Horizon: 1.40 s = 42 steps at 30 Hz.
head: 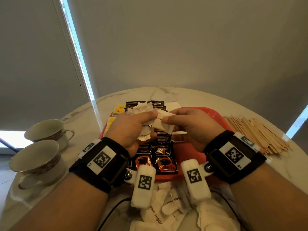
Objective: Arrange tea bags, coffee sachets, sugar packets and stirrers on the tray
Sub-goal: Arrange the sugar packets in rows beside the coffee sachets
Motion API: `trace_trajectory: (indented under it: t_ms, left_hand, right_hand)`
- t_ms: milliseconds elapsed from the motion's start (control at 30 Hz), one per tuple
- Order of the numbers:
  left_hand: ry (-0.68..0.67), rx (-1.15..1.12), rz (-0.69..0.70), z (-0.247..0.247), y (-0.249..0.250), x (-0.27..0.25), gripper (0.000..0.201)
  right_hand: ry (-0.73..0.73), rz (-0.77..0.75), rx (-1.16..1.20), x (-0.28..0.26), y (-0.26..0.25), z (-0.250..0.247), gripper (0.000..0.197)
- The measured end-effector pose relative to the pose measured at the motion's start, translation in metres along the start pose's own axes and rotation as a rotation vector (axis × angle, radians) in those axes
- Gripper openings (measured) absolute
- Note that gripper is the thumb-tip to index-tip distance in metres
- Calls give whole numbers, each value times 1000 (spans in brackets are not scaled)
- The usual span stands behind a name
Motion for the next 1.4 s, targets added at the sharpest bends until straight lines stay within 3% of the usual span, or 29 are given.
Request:
trace_trajectory:
  t_ms: [133, 233, 433, 600, 800, 900, 1033, 1267, 1400]
  left_hand:
    - [-5, -7, -21, 4, -1, -2, 9]
    - [8, -58, -61, 1, -1, 1, 13]
    - [28, -77, -111, -4, -4, 6, 23]
    - [32, -68, -111, -5, -4, 7, 29]
    - [34, -60, -112, -5, -6, 8, 29]
    - [39, -57, -118, -5, -7, 8, 26]
    - [41, -51, -124, -5, -6, 8, 24]
    - [33, -45, -122, -4, -4, 5, 19]
    - [32, -52, -128, -3, -3, 2, 19]
  right_hand:
    - [68, -72, -138, 7, -13, -4, 8]
    - [148, 11, -151, 11, -7, -13, 9]
    - [444, 169, -233, 9, 5, -48, 10]
    - [450, 307, -371, 5, 14, -57, 23]
    - [390, 359, -405, 5, 18, -50, 14]
    - [356, 361, -405, 4, 17, -47, 6]
    - [327, 316, -362, 4, 16, -47, 13]
    - [407, 151, -251, 1, 13, -48, 5]
    - [319, 231, -138, -5, 19, -35, 8]
Point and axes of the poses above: each hand's wrist, its own x-axis towards the middle knuckle, its own z-axis out of the palm, y = z × x, the point moved 4 cm from there along x, towards the middle knuckle, and after that the axes turned 7 degrees about x, right-handed, at the moved point
